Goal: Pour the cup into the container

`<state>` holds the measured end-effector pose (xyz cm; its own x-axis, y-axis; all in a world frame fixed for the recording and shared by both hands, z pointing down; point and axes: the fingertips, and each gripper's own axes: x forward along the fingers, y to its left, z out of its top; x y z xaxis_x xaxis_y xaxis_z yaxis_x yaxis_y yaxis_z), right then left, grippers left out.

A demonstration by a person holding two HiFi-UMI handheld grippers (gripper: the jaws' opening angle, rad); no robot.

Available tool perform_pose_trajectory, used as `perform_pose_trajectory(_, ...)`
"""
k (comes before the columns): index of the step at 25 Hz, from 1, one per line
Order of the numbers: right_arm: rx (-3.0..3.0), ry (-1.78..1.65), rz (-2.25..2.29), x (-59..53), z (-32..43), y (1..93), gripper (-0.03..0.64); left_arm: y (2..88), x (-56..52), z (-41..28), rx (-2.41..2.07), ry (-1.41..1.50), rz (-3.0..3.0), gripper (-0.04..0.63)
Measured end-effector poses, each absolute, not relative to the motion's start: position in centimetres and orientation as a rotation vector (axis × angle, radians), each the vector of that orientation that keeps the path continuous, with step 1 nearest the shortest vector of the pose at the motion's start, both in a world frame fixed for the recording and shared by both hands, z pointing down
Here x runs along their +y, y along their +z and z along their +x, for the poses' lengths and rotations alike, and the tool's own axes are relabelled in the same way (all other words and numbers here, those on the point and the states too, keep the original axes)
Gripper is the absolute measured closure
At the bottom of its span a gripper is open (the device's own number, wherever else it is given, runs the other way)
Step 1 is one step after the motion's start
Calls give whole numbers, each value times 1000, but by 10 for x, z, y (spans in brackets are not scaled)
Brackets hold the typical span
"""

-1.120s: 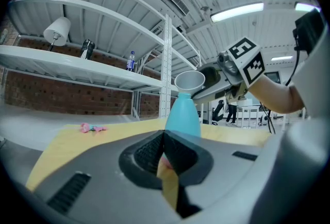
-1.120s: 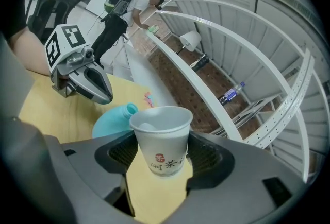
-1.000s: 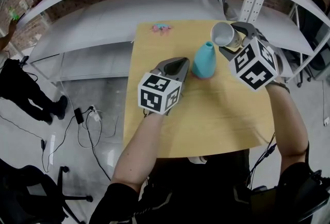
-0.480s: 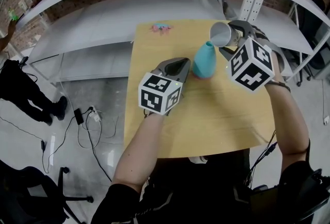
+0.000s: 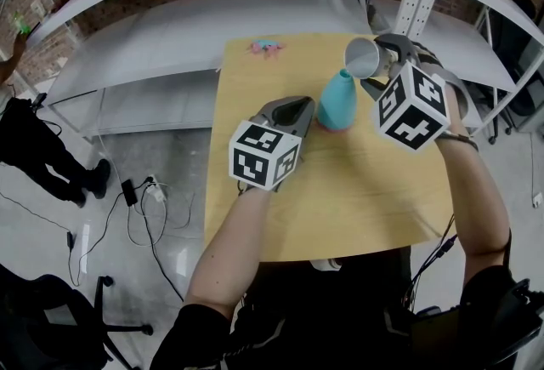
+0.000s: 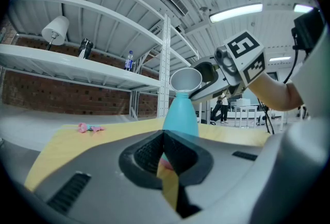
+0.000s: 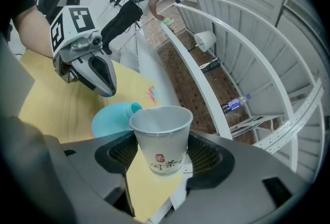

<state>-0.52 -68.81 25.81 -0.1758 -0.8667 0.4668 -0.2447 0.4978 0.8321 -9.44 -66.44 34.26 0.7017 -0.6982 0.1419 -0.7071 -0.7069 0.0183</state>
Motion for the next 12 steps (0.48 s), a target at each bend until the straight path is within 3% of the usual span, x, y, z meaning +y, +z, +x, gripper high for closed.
perform_pose_trajectory(12,-1655,-762,929,-689,-8,258,310,342,-664,-94,-1166,189,2834,595)
